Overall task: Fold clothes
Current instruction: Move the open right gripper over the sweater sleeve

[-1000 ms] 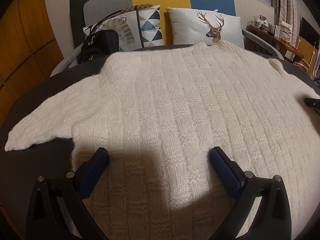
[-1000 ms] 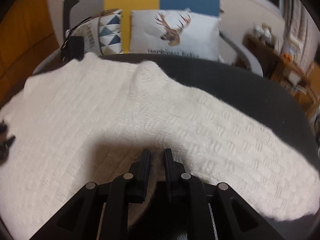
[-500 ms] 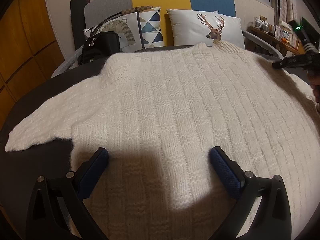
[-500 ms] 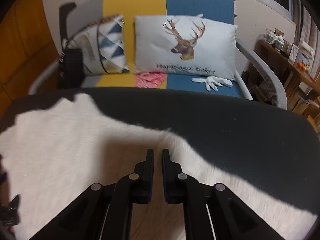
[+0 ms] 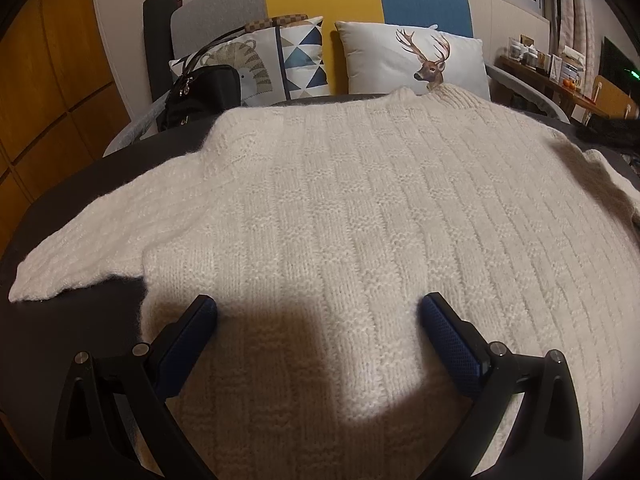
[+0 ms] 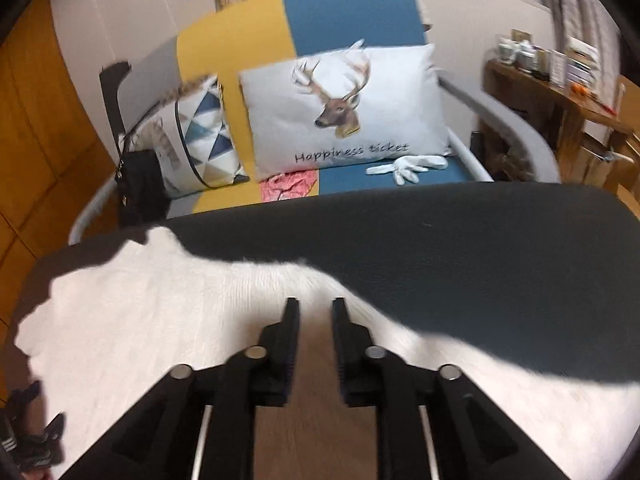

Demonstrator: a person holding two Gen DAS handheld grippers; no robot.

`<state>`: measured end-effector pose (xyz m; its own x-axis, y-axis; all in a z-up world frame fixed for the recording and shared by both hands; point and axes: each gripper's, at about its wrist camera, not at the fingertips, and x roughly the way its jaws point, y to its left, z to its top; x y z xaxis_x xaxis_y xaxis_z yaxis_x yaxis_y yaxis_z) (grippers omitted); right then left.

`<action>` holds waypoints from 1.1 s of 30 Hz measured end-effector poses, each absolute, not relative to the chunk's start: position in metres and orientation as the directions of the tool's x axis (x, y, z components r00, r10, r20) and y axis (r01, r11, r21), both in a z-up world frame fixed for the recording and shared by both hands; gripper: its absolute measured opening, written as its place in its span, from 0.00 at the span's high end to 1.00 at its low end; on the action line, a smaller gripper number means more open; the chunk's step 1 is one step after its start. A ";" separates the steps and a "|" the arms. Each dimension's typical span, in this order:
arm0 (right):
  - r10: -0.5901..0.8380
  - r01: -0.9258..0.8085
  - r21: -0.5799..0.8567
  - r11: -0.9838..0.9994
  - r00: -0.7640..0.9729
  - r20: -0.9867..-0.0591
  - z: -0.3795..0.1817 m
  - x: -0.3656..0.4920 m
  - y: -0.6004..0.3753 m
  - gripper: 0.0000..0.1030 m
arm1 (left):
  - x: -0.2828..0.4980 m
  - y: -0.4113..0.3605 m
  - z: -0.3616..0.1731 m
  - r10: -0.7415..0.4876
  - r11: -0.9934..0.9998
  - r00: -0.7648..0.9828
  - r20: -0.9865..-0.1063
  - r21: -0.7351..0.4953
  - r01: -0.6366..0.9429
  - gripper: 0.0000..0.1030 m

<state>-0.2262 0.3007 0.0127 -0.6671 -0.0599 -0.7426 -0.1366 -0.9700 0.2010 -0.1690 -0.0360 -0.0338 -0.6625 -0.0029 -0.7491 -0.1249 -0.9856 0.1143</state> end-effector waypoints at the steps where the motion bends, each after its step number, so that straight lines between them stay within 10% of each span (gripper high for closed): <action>1: -0.043 -0.151 0.187 -0.971 -0.655 -0.754 0.012 -0.214 0.306 0.83 | -0.169 -0.036 -0.034 -0.004 -0.985 -0.662 -0.749 0.116 -0.125 0.00; 5: 0.039 -0.227 0.119 -0.967 -0.588 -0.808 -0.003 -0.167 0.342 0.82 | -0.169 -0.035 -0.033 -0.012 -0.984 -0.663 -0.749 0.126 -0.124 0.00; 18: -0.037 -0.465 0.532 -0.708 -0.727 -0.685 -0.010 0.029 0.452 0.73 | -0.163 -0.019 -0.024 -0.097 -0.965 -0.676 -0.731 0.236 -0.117 0.00; 28: 0.121 -0.609 0.703 -0.366 -0.780 -0.613 -0.021 0.099 0.555 0.72 | -0.147 0.096 0.001 0.179 -0.948 -0.649 -0.739 0.046 -0.314 0.00; 33: 0.140 -0.598 0.757 -0.262 -0.800 -0.583 -0.028 0.097 0.576 0.72 | -0.147 0.151 -0.020 0.139 -0.918 -0.638 -0.758 0.143 -0.370 0.00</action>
